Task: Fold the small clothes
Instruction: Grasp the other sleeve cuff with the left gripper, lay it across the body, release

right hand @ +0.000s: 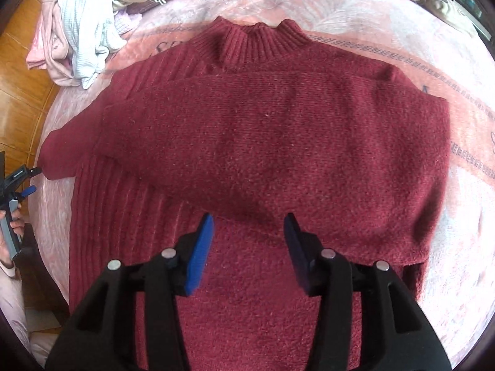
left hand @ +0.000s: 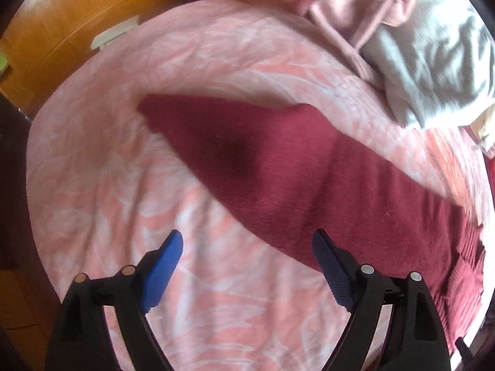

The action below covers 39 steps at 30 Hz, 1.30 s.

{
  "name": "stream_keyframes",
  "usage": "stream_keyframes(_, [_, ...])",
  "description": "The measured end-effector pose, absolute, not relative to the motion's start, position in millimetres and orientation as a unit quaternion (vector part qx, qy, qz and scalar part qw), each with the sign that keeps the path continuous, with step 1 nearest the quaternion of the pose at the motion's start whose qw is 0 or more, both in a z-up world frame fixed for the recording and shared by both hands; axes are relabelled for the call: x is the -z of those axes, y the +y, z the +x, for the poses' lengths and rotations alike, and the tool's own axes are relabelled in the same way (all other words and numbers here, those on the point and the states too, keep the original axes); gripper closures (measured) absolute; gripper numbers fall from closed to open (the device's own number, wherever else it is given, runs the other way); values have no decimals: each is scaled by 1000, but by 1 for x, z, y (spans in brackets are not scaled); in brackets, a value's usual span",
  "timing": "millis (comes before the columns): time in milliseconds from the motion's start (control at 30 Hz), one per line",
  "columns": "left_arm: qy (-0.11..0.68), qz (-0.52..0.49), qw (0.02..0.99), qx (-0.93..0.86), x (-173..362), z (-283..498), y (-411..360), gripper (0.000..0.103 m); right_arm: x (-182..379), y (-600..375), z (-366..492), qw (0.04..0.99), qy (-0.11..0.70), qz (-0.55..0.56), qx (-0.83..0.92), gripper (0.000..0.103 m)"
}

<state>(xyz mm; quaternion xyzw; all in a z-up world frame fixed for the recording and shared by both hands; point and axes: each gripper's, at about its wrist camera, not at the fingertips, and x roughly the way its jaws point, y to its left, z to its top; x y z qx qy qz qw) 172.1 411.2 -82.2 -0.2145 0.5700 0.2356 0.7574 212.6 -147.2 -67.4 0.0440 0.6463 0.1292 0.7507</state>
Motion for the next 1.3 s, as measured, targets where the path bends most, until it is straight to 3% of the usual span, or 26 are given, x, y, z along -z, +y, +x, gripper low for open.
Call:
stream_keyframes(167, [534, -304, 755, -229, 100, 169, 455, 18, 78, -143, 218, 747, 651, 51, -123, 55])
stream_keyframes(333, [531, -308, 759, -216, 118, 184, 462, 20, 82, -140, 220, 749, 650, 43, -126, 53])
stream_keyframes(433, [531, -288, 765, -222, 120, 192, 460, 38, 82, -139, 220, 748, 649, 41, -129, 52])
stream_keyframes(500, [523, -284, 775, -212, 116, 194, 458, 71, 82, -139, 220, 749, 649, 40, -130, 52])
stream_keyframes(600, [509, -292, 785, -200, 109, 197, 453, 86, 82, -141, 219, 749, 648, 43, -130, 52])
stream_keyframes(967, [464, -254, 830, -177, 65, 211, 398, 88, 71, -160, 215, 757, 639, 51, -125, 51])
stream_keyframes(1300, [465, -164, 866, -78, 31, 230, 271, 88, 66, -187, 211, 764, 632, 54, -119, 50])
